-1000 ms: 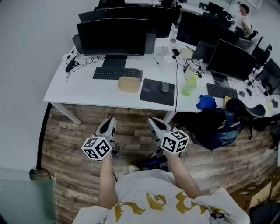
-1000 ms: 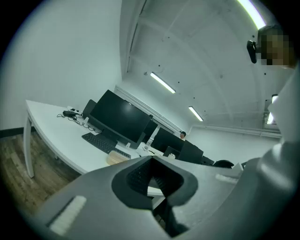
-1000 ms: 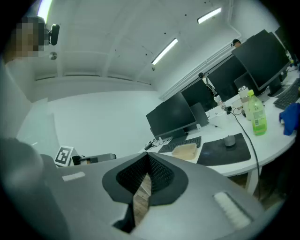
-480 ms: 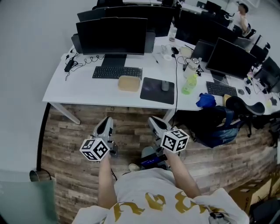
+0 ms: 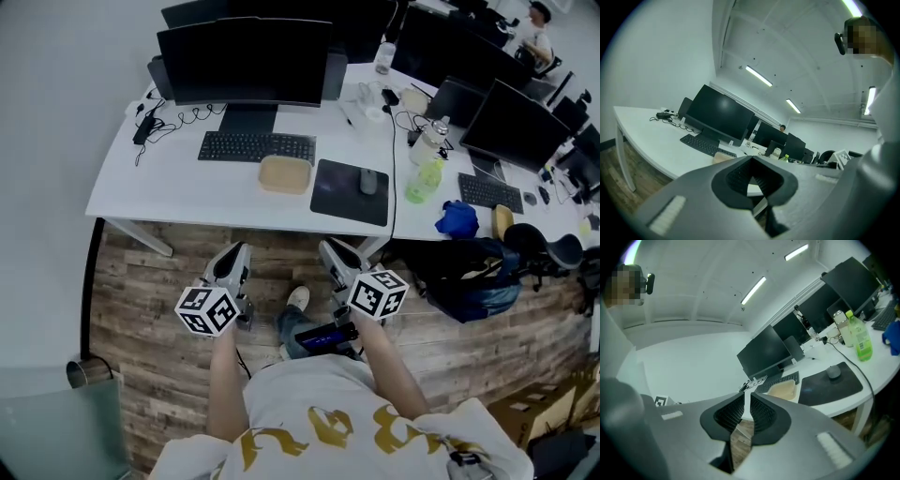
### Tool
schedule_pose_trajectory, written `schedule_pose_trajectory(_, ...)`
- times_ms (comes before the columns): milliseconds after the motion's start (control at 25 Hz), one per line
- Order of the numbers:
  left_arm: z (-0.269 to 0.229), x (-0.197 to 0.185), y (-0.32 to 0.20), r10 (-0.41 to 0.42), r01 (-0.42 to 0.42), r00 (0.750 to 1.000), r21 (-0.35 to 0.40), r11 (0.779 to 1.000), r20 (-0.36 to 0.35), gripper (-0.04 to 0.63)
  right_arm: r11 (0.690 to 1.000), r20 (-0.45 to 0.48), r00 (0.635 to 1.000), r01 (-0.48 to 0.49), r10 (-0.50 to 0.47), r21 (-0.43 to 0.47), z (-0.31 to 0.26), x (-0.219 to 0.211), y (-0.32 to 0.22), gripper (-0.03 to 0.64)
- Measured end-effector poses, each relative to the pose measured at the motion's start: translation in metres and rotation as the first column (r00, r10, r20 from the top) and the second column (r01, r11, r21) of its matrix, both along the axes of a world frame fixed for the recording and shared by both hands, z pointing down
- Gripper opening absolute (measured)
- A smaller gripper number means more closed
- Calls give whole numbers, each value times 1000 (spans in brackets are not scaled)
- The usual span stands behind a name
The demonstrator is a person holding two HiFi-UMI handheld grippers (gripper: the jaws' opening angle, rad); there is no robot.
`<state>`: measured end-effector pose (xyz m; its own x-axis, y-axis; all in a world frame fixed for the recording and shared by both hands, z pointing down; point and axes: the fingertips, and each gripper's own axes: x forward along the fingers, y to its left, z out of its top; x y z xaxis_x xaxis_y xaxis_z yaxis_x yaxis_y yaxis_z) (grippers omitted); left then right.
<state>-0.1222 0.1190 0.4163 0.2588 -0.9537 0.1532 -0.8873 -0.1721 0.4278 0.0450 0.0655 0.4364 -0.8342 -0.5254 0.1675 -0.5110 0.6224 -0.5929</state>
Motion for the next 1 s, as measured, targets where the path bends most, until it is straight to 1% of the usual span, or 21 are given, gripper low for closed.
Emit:
schedule_pose_trajectory(200, 22, -27, -51, 25, -25, 1000, -61, 998, -1, 2, 996, 25, 999, -39, 41, -79, 22, -22, -42, 83)
schedule_pose_trajectory(360, 49, -44, -106, 62, -64, 998, -120, 991, -21, 14, 987, 54, 997, -37, 46, -156, 43, -44, -80, 107)
schedule_pose_trajectory(440, 60, -52, -132, 60, -64, 998, -143, 988, -33, 14, 981, 50, 998, -27, 37, -191, 54, -56, -99, 117)
schedule_pose_trajectory(560, 75, -63, -164, 34, -41, 999, -167, 985, -42, 18, 972, 18, 1000, -20, 25, -235, 73, -64, -122, 123)
schedule_pose_trajectory(760, 101, -77, -204, 20, -35, 997, -219, 975, -71, 37, 942, 4, 1000, -22, 25, -335, 99, -69, -154, 137)
schedule_pose_trajectory(880, 116, -80, -218, 15, -32, 997, -251, 967, -72, 43, 924, -13, 999, -39, 37, -380, 114, -67, -167, 135)
schedule_pose_trajectory(1000, 129, -84, -229, 7, -29, 997, -282, 959, -78, 63, 897, 10, 998, -48, 58, -439, 126, -69, -175, 138)
